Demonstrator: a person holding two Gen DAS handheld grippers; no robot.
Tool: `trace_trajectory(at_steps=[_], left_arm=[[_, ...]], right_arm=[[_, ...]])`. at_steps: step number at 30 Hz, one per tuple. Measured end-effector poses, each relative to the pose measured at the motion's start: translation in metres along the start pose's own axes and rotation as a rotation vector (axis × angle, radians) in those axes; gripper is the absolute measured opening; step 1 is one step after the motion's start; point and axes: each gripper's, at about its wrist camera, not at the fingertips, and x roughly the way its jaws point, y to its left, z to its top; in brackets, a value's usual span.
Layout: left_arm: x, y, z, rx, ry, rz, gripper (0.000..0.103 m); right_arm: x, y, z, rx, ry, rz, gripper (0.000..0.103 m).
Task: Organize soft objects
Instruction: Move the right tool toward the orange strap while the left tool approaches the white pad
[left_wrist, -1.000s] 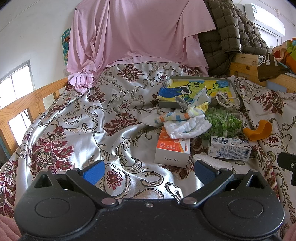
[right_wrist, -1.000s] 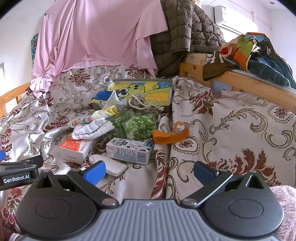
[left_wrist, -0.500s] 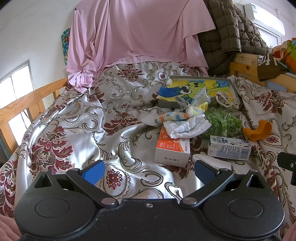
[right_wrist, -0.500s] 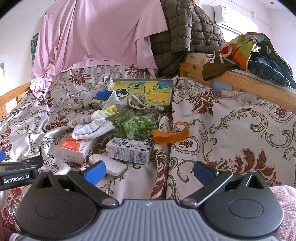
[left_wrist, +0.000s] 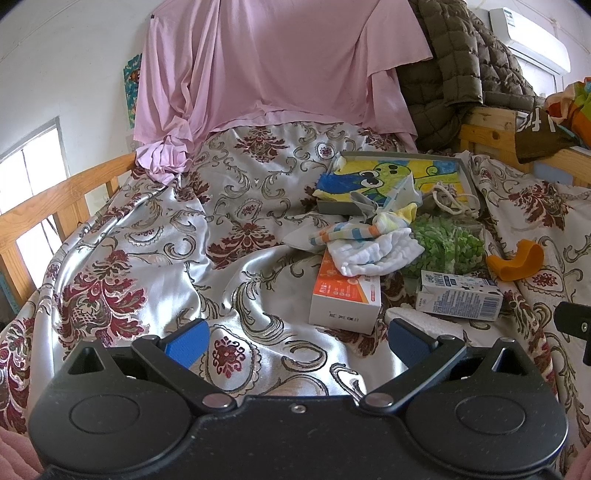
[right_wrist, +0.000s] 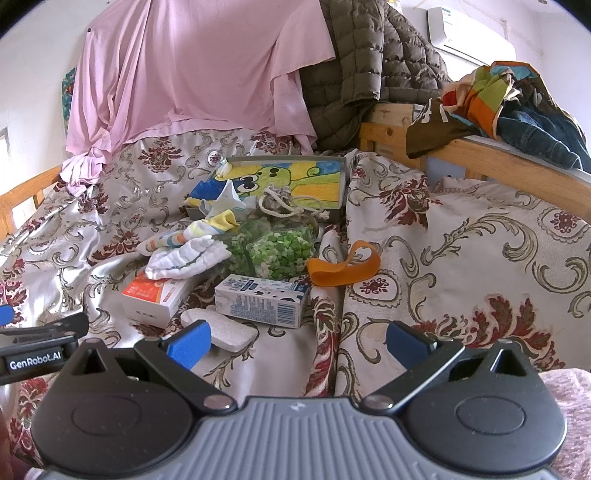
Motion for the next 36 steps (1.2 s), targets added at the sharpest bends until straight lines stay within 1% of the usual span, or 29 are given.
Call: trace_trajectory(at_steps=[5,9,11,18,21,23,27,30,33,35,36], left_arm=[[0.007,0.006,0.002,-0.040,0.031,-0.012,0.102],[0.014,0.008,0.004,-0.048,0.041,-0.026,0.102],[0.018,0.008,0.006,-0.048,0.039,-0.037,0.102],[0.036,-0.003,0.016,-0.013,0.059,-0.121,0.102],[0.046,-0.013,0.023,-0.009,0.082,-0.163,0.102],[0.055,-0.018,0.028,-0.038,0.112,-0.195,0.102],[0.080,-0.028,0.034,-0.157,0.217,-0.267,0.102],[0.098,-0.036,0.033,-0.250,0.294,-0.312,0.100],[0.115,-0.045,0.031,-0.299,0.357,-0.326,0.100],[0.124,-0.052,0.031,-0.317,0.388,-0.330,0.100],[0.129,-0.055,0.030,-0.321,0.403,-0.333,0.100]], right_arm=[[0.006,-0.002,0.003,0.019,0.028,0.034,0.103],[0.013,-0.008,0.010,0.067,0.045,0.082,0.103],[0.017,-0.010,0.014,0.073,0.043,0.093,0.103],[0.041,-0.017,0.034,0.013,-0.004,0.095,0.103],[0.058,-0.024,0.046,0.004,-0.003,0.112,0.103],[0.071,-0.032,0.053,0.007,0.007,0.136,0.103],[0.100,-0.049,0.067,-0.008,0.015,0.164,0.103],[0.123,-0.064,0.073,0.024,0.034,0.211,0.103],[0.145,-0.075,0.078,0.053,0.051,0.264,0.103],[0.156,-0.078,0.082,0.022,0.039,0.269,0.103],[0.160,-0.079,0.083,-0.005,0.031,0.258,0.103]])
